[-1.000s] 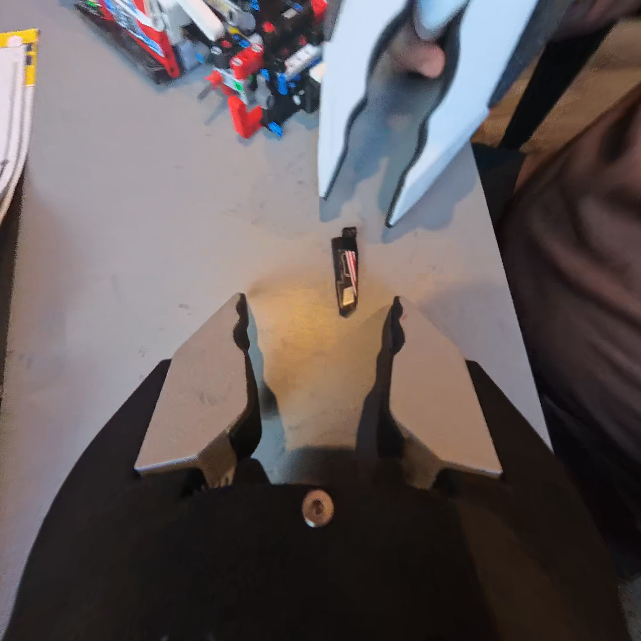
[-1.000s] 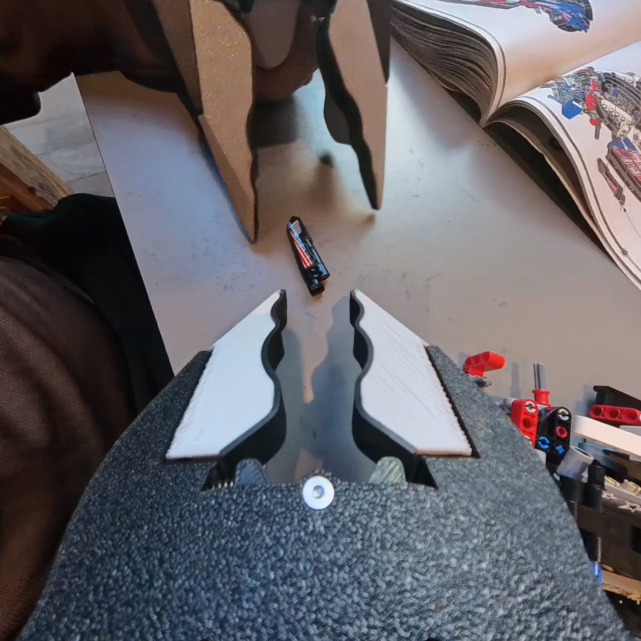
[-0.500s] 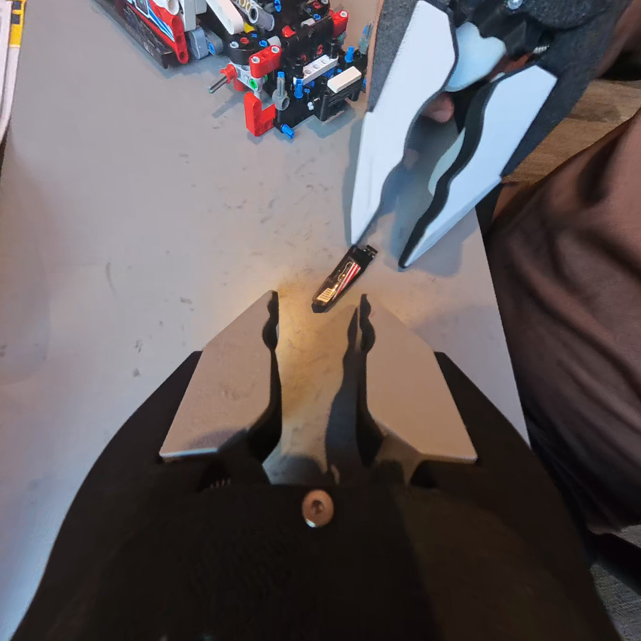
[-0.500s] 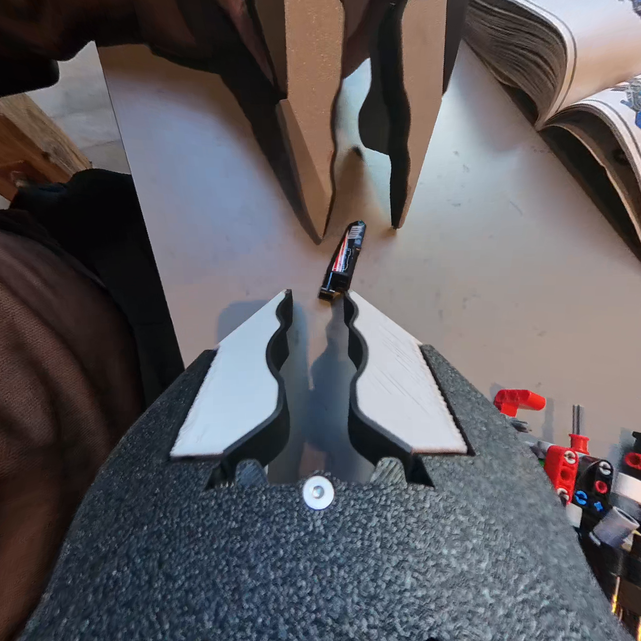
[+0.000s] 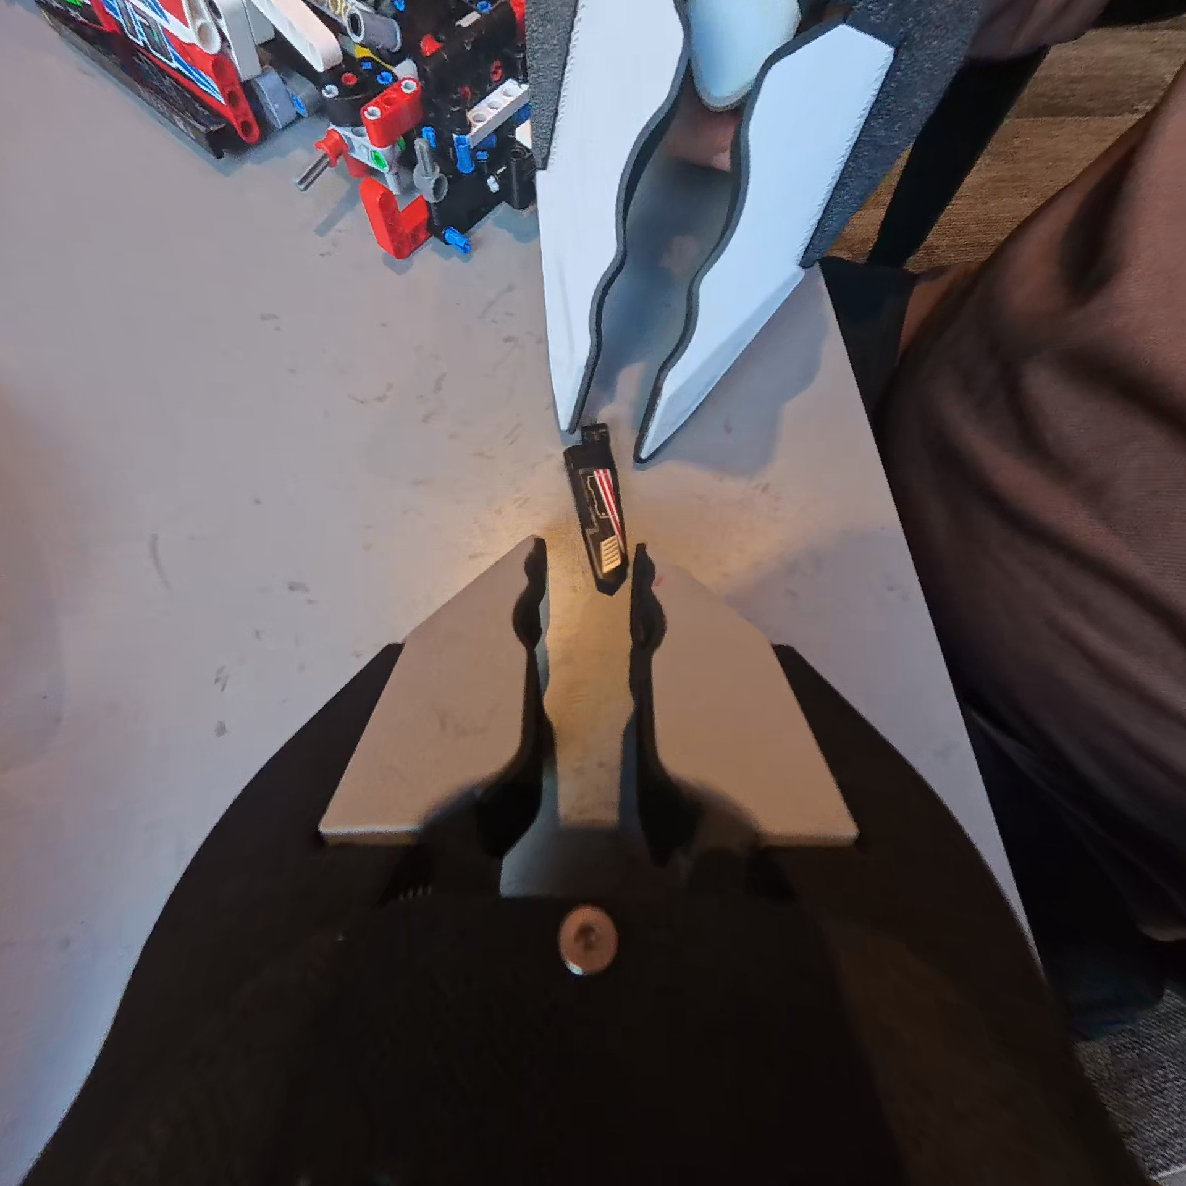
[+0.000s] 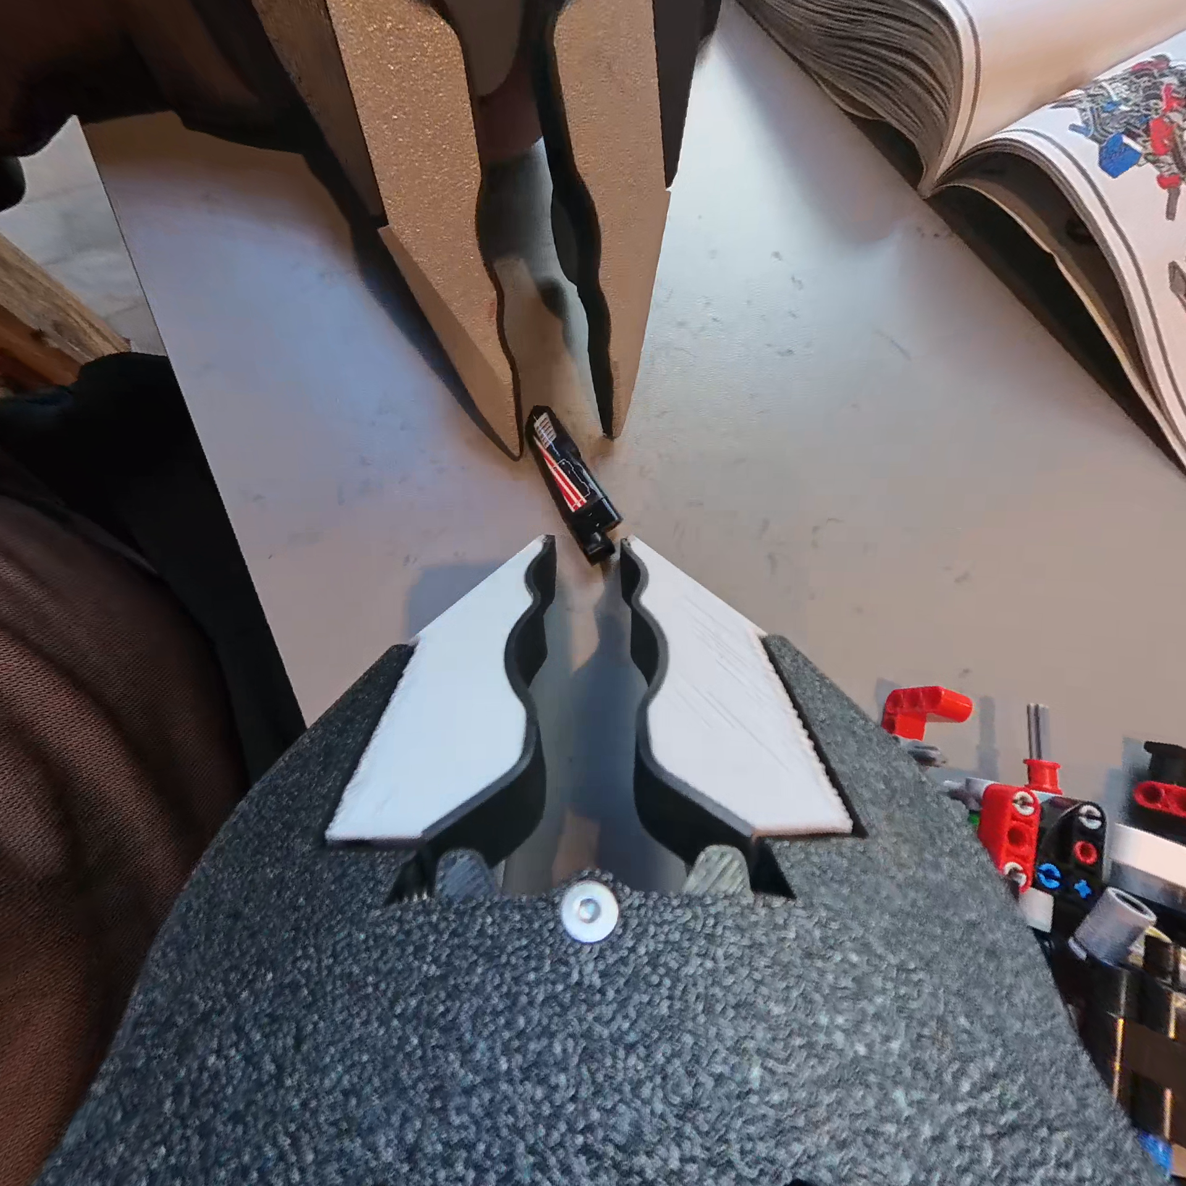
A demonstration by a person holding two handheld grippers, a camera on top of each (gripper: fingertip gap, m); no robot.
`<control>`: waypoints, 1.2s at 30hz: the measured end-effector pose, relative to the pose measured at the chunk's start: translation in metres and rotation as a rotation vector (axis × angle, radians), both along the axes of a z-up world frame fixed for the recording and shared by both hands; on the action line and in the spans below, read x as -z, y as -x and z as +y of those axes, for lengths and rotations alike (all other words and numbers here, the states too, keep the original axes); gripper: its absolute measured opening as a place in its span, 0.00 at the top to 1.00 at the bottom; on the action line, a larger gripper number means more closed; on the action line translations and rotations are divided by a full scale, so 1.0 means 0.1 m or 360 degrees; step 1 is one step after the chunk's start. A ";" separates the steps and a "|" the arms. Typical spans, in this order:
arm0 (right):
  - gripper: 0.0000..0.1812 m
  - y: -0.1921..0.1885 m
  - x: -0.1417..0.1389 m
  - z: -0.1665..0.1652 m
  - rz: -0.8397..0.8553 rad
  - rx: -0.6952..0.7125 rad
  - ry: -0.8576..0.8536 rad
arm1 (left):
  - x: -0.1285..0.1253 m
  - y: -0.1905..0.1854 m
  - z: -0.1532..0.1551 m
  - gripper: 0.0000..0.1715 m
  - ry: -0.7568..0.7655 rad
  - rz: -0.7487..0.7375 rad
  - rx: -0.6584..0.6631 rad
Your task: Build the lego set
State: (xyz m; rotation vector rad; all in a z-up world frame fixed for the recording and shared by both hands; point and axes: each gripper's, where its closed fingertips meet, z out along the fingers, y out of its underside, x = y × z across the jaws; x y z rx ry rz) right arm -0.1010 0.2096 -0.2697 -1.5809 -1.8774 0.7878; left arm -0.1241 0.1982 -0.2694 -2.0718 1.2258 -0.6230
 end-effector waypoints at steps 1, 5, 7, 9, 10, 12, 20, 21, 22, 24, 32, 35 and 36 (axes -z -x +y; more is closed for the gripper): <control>0.89 0.00 0.00 0.00 0.0000 0.0001 0.0000 | 0.00 0.00 0.00 0.86 0.0003 -0.0002 0.0002; 0.91 0.00 0.00 0.00 0.0000 0.0002 0.0001 | 0.00 0.00 0.00 0.86 0.0004 -0.0003 0.0004; 0.91 0.00 0.00 0.00 -0.0002 0.0000 0.0005 | 0.00 0.00 0.00 0.89 -0.0002 0.0003 -0.0004; 0.92 0.00 0.00 0.00 -0.0004 -0.0004 0.0009 | 0.01 0.00 0.00 0.95 -0.0004 0.0009 0.0001; 0.93 0.00 0.00 -0.01 -0.0006 -0.0006 0.0010 | 0.01 0.00 0.00 0.95 -0.0006 0.0011 0.0001; 0.95 0.00 0.00 -0.01 -0.0005 -0.0006 0.0009 | 0.01 0.00 0.00 0.95 -0.0013 0.0015 0.0001; 0.93 0.00 -0.01 0.00 0.0008 0.0001 0.0010 | 0.01 0.00 0.00 0.95 -0.0054 0.0038 0.0010; 0.93 0.00 -0.01 0.00 0.0009 0.0002 0.0010 | 0.01 -0.01 0.00 0.95 -0.0052 0.0037 0.0011; 0.93 0.00 -0.01 0.00 0.0008 0.0002 0.0010 | 0.01 -0.01 -0.01 0.95 -0.0054 0.0037 0.0016; 0.92 0.00 -0.01 0.00 0.0008 -0.0001 0.0011 | 0.01 -0.02 -0.03 0.94 -0.0065 0.0041 0.0044; 0.87 0.01 -0.01 0.03 0.0009 0.0024 0.0012 | 0.01 -0.05 -0.04 0.89 -0.0071 0.0043 0.0031; 0.91 0.01 0.00 -0.01 -0.0011 -0.0018 0.0028 | 0.01 -0.04 -0.03 0.95 -0.0069 0.0045 0.0017; 0.92 0.01 0.00 -0.02 -0.0011 -0.0027 0.0029 | 0.01 -0.04 -0.02 0.95 -0.0076 0.0048 0.0017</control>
